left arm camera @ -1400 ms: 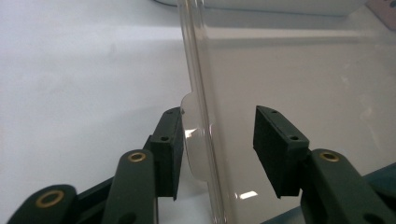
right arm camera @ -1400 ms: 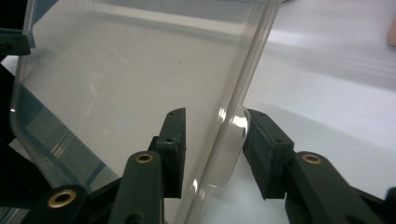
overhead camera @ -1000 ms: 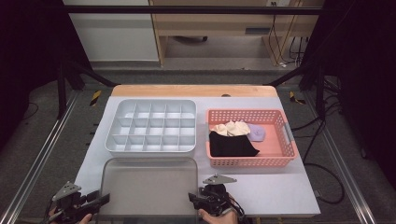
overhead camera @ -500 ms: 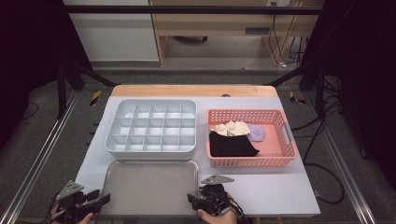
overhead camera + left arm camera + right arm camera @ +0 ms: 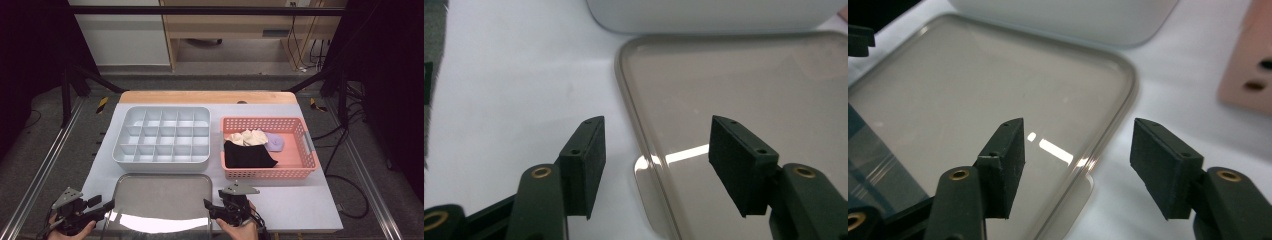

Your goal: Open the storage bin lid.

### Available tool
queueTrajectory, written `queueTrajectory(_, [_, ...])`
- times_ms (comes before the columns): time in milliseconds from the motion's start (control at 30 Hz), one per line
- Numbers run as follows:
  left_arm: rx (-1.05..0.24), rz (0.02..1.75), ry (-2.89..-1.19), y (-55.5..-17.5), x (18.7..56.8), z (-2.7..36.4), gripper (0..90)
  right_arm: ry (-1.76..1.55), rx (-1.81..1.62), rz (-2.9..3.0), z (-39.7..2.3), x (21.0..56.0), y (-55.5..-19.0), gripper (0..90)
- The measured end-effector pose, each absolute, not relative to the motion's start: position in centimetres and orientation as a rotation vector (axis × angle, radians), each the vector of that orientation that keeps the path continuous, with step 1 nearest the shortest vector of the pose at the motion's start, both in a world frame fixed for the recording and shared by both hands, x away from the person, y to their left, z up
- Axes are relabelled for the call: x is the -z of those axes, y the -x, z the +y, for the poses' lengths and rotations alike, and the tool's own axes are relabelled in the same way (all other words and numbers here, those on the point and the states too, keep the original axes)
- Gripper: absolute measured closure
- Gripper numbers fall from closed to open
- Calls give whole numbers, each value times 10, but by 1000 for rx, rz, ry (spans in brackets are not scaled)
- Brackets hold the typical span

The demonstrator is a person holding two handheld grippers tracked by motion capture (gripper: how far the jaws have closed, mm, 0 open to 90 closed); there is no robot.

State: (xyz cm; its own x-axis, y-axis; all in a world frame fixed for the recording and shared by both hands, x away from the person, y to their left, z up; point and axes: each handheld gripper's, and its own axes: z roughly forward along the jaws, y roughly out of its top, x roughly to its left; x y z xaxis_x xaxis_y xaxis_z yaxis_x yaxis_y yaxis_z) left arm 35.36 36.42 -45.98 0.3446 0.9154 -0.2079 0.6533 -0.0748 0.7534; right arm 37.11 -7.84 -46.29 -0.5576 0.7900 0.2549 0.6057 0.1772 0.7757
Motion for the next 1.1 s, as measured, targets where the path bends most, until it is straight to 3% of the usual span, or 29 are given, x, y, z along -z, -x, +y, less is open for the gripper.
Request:
queueTrajectory(467, [-451,1350,-1756,-379,437,360,349,-1278,-1406,2132,-100,432,-382,324])
queueTrajectory(800, [-505,1292,-1754,-393,419,336,334,-1246,-1451,2065,-116,409,-391,305])
queueTrajectory(1100, [-545,1287,-1723,-390,429,326,341,-1249,-1444,1995,-137,398,-400,311])
